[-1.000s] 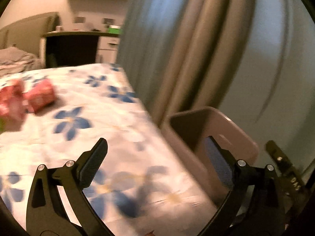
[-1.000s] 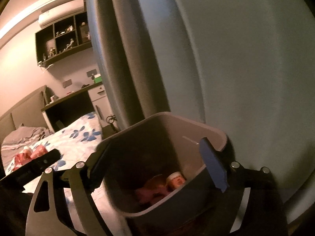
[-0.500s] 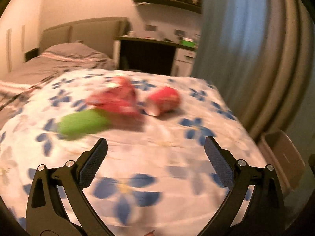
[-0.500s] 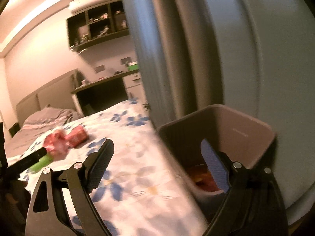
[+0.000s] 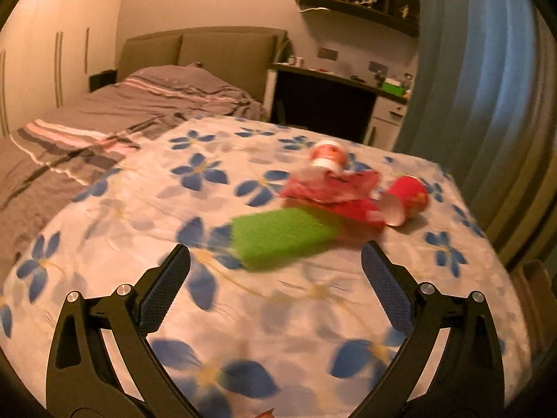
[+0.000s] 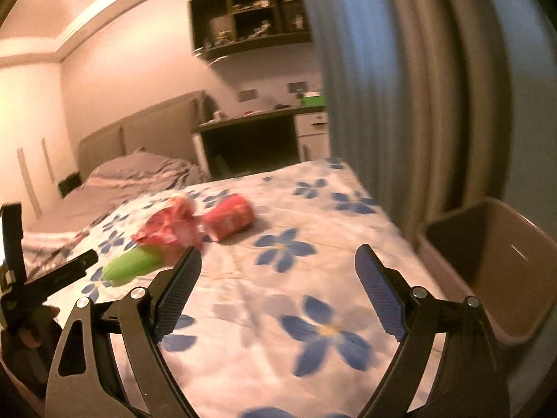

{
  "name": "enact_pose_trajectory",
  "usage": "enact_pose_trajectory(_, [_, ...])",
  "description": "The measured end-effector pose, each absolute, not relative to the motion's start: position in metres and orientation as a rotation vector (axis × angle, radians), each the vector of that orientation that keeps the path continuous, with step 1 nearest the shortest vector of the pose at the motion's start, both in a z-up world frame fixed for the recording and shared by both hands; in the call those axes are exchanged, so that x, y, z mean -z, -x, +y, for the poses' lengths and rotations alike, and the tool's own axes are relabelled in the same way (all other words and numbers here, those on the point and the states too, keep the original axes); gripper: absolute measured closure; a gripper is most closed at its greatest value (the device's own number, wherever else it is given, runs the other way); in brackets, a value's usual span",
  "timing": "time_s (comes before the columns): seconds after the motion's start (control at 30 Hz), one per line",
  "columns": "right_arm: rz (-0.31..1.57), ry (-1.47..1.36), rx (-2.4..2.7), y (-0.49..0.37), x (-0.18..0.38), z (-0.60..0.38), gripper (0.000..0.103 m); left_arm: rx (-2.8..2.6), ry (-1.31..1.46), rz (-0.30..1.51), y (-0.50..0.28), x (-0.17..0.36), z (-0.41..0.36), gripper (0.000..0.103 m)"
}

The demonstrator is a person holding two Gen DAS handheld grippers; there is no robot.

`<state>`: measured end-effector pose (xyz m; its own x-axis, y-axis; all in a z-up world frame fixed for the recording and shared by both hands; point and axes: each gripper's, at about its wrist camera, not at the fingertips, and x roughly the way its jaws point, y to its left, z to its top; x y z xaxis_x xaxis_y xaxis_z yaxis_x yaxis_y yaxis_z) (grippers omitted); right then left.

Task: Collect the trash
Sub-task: 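Move both open grippers back toward the green mesh scrubber and red cup, then close the left gripper on the green mesh scrubber while the right approaches the wrapper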

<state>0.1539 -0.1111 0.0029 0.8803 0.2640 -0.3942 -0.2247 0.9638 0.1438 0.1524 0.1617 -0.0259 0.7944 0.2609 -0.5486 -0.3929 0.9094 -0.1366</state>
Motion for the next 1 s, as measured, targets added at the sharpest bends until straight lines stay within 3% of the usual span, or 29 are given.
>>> enact_pose_trajectory(0.3, [0.482,0.012,-0.396,-0.214,0.009,-0.008,0.016,-0.431,0.257,0.509,-0.181,0.018,0.204,0.006])
enact_pose_trajectory(0.7, [0.631,0.062,-0.469,-0.281,0.046,0.057,0.026,-0.36,0.305,0.52,-0.191,0.038,0.233,0.006])
enact_pose_trajectory(0.93, [0.726,0.075,-0.491,-0.304,0.06,0.072,0.044,-0.342,0.335,0.54,-0.193,0.044,0.24,0.006])
enact_pose_trajectory(1.0, [0.737,0.094,-0.505,-0.308,0.062,0.077,0.057,-0.327,0.315,0.547,-0.195,0.045,0.236,0.006])
